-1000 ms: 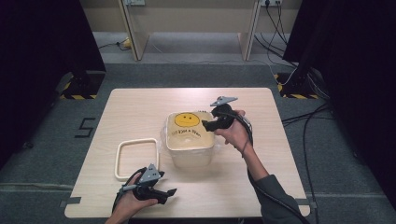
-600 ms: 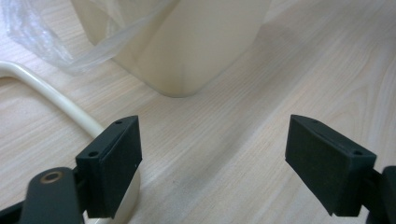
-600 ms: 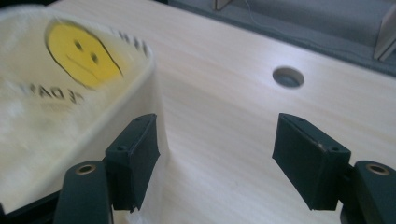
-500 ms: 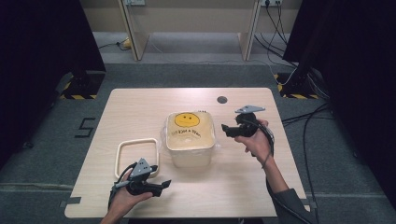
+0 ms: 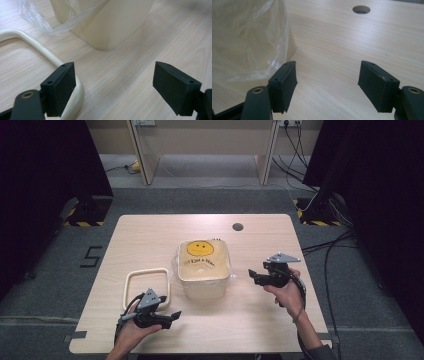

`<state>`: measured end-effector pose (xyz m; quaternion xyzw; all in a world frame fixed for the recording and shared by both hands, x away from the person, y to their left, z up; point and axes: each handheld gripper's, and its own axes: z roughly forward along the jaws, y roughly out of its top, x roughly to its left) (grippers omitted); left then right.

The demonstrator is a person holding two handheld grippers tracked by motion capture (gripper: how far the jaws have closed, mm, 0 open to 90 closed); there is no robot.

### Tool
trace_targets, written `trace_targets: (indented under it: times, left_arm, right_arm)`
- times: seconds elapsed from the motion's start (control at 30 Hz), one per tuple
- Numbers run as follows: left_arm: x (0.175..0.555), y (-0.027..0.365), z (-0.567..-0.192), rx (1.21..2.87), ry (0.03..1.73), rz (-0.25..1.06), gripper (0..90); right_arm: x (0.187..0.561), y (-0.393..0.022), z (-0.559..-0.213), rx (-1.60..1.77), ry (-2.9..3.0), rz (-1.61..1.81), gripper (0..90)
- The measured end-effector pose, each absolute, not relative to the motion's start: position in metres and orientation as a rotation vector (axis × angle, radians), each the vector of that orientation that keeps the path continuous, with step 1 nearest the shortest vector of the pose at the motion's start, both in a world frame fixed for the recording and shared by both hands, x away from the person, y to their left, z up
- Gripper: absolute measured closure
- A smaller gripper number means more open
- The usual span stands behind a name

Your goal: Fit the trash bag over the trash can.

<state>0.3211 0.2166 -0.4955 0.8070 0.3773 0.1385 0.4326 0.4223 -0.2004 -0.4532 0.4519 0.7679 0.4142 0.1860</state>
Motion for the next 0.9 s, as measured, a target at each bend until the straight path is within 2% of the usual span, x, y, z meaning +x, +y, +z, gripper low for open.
trace_targets:
  times: [0.57, 0.9]
  left_arm:
    - [0.328, 0.233, -0.494, 2.014, 0.986, 0.413, 18.1]
    - [0.331, 0.235, -0.495, 2.016, 0.996, 0.413, 18.0]
  right_arm:
    - [0.379, -0.23, -0.475, 1.341, 2.149, 1.19, 28.3]
    - [0.357, -0.231, -0.485, 1.342, 2.175, 1.168, 20.9]
